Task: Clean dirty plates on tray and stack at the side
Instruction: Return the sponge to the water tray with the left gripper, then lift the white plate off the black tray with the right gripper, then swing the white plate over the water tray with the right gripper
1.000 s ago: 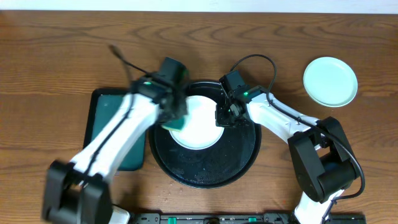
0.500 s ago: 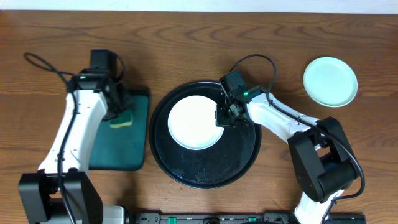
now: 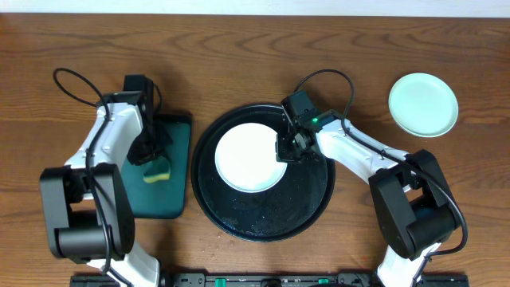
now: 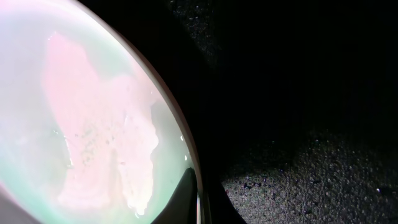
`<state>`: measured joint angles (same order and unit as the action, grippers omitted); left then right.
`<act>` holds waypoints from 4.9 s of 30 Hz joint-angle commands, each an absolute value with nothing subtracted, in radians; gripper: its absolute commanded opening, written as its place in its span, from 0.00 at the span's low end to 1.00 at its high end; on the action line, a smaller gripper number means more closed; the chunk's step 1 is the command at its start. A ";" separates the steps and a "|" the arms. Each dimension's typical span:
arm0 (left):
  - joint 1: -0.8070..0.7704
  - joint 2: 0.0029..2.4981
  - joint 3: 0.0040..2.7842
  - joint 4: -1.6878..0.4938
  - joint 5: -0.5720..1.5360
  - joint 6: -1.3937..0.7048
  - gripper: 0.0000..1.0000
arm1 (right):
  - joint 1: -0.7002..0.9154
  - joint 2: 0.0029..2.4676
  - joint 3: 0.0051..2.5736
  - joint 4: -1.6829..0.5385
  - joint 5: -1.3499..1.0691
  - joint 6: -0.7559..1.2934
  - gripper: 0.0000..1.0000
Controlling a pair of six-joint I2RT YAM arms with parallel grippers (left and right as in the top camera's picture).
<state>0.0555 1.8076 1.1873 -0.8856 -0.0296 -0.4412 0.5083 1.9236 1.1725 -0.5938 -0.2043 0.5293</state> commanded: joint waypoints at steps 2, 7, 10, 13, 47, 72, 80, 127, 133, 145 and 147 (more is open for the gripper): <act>0.055 1.809 1.182 -0.889 -0.035 -0.442 0.63 | 0.519 1.980 1.149 -0.587 -0.192 0.507 0.01; 0.055 1.797 1.184 -0.906 -0.035 -0.455 0.77 | 0.519 1.980 1.149 -0.586 -0.201 0.498 0.01; 0.054 1.743 1.201 -0.944 -0.035 -0.461 0.77 | 0.519 1.979 1.152 -0.585 -0.231 0.488 0.02; 0.054 1.643 1.211 -0.979 -0.034 -0.470 0.77 | 0.519 1.958 1.153 -0.582 -0.243 0.481 0.02; 0.054 1.365 1.210 -1.058 0.019 -0.476 0.80 | 0.313 1.477 1.040 -0.945 -0.870 0.432 0.01; 0.058 1.365 1.210 -1.019 -0.005 -0.453 0.81 | 0.389 1.373 0.990 -0.594 -0.007 0.288 0.02; 0.136 1.365 1.210 -1.010 -0.016 -0.453 0.81 | 0.520 1.372 1.088 -0.772 0.104 0.351 0.02; 0.584 1.465 1.210 -1.054 0.060 -0.494 0.81 | 0.894 2.145 2.165 -0.894 0.159 0.190 0.01; 0.584 1.465 1.210 -1.054 0.060 -0.494 0.81 | 1.000 2.145 2.165 -0.818 0.393 0.072 0.01; 0.584 1.465 1.210 -1.055 0.060 -0.495 0.81 | 1.145 2.145 2.165 -0.620 0.842 -0.347 0.01; 0.584 1.465 1.210 -1.056 0.060 -0.495 0.81 | 1.164 2.145 2.165 -0.577 0.883 -0.410 0.01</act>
<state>0.5789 1.4635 1.1908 -1.0485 0.0574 -0.4820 1.1305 2.1407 2.1387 -0.6132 0.7208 -0.2371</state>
